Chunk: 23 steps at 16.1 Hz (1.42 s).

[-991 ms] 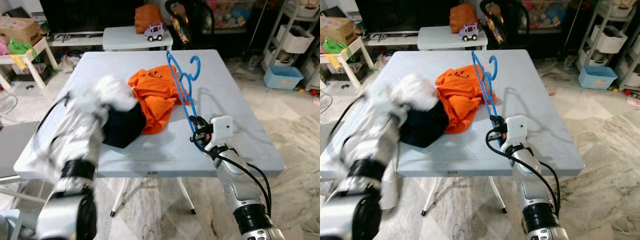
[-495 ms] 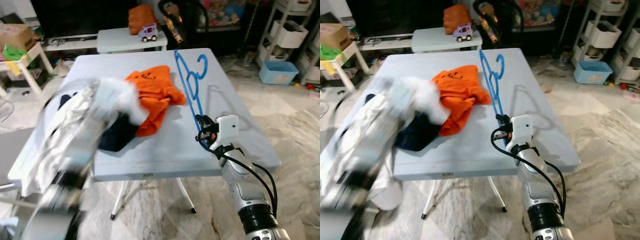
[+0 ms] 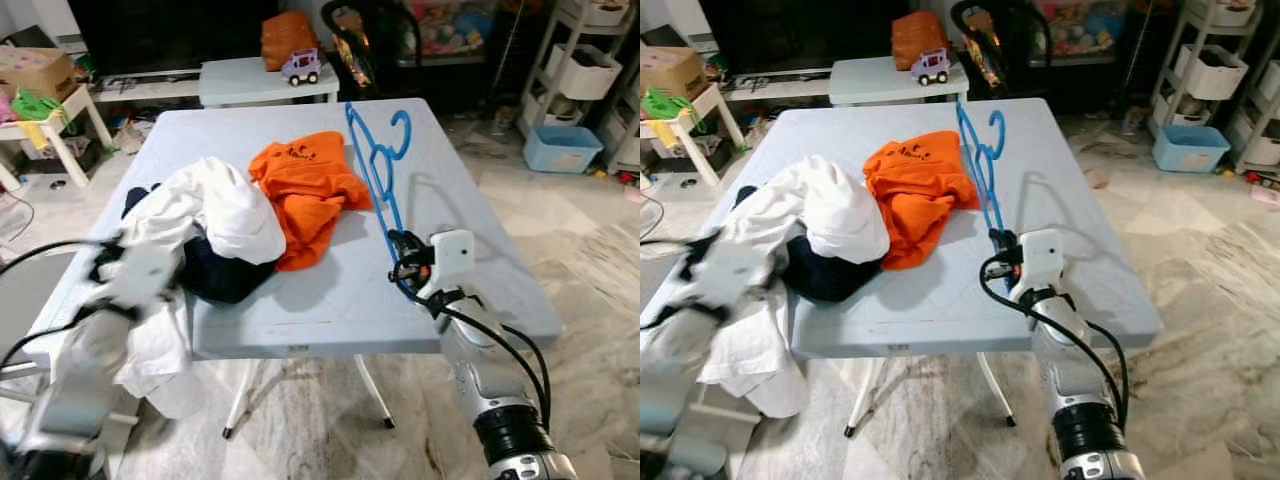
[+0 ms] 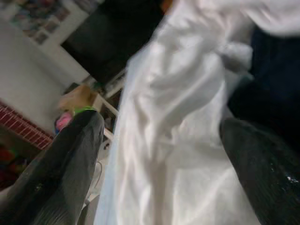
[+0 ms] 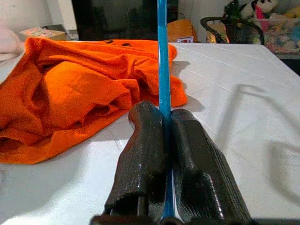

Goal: Hang hanger

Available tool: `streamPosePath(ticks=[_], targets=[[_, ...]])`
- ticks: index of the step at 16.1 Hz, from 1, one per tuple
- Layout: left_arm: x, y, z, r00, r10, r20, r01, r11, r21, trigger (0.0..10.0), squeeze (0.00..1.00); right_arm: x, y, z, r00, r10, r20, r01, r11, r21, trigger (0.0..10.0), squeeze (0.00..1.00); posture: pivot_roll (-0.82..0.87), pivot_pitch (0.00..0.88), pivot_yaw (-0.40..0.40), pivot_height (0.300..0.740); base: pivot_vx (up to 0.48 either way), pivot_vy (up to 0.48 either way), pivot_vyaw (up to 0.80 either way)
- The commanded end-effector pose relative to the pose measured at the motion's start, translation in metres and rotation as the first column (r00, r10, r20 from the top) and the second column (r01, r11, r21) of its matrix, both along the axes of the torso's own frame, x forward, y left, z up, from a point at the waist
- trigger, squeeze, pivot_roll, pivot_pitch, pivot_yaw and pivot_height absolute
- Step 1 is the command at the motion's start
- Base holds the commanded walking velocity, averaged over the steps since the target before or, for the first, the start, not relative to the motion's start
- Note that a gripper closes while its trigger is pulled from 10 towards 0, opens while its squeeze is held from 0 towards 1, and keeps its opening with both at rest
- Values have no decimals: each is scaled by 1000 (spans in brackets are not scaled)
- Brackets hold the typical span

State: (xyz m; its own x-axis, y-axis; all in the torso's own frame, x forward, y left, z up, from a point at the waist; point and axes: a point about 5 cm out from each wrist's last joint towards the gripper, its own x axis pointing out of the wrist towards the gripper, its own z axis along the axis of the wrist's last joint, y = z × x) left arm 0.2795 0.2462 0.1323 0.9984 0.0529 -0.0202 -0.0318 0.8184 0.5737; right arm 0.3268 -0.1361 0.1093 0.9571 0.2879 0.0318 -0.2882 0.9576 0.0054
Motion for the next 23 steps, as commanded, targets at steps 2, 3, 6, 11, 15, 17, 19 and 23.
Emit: streamPosePath(ticks=[2,3,6,11,15,17,19,23], targets=[[-3,-17,14,989,-54,138,79,979,-187,10000,1000,2,2,-1,1000,10,-10,-10,1000,3,10000,0,-69,0,7,740,0,0,0],[-3,-31,23,974,-101,201,152,953,-260,10000,1000,2,2,-1,1000,12,-10,-12,1000,3,10000,0,-70,0,7,740,0,0,0],[-2,-63,45,927,-165,336,259,931,-258,10000,1000,2,2,-1,1000,12,-11,-12,1000,2,10000,0,-77,0,6,740,0,0,0],[3,-80,17,970,-106,219,174,932,-317,10000,0,2,-2,-1,1000,0,-7,0,1000,3,10000,0,-85,0,3,740,0,0,0],[6,-80,3,983,-86,164,134,942,-308,10000,0,2,1,0,1000,8,-6,-8,1000,8,10000,0,-85,0,-1,740,0,0,0],[7,-80,1,984,-85,160,131,944,-304,10000,0,3,1,0,1000,8,-5,-8,1000,8,10000,0,-87,0,0,740,0,0,0],[9,-82,1,982,-91,165,136,947,-291,10000,0,3,0,0,1000,6,-5,-6,1000,9,10000,0,-89,0,1,740,0,0,0],[12,-86,3,979,-110,169,155,947,-280,10000,0,3,-1,1,1000,-2,-4,2,1000,9,10000,0,-96,0,5,740,-191,0,0]])
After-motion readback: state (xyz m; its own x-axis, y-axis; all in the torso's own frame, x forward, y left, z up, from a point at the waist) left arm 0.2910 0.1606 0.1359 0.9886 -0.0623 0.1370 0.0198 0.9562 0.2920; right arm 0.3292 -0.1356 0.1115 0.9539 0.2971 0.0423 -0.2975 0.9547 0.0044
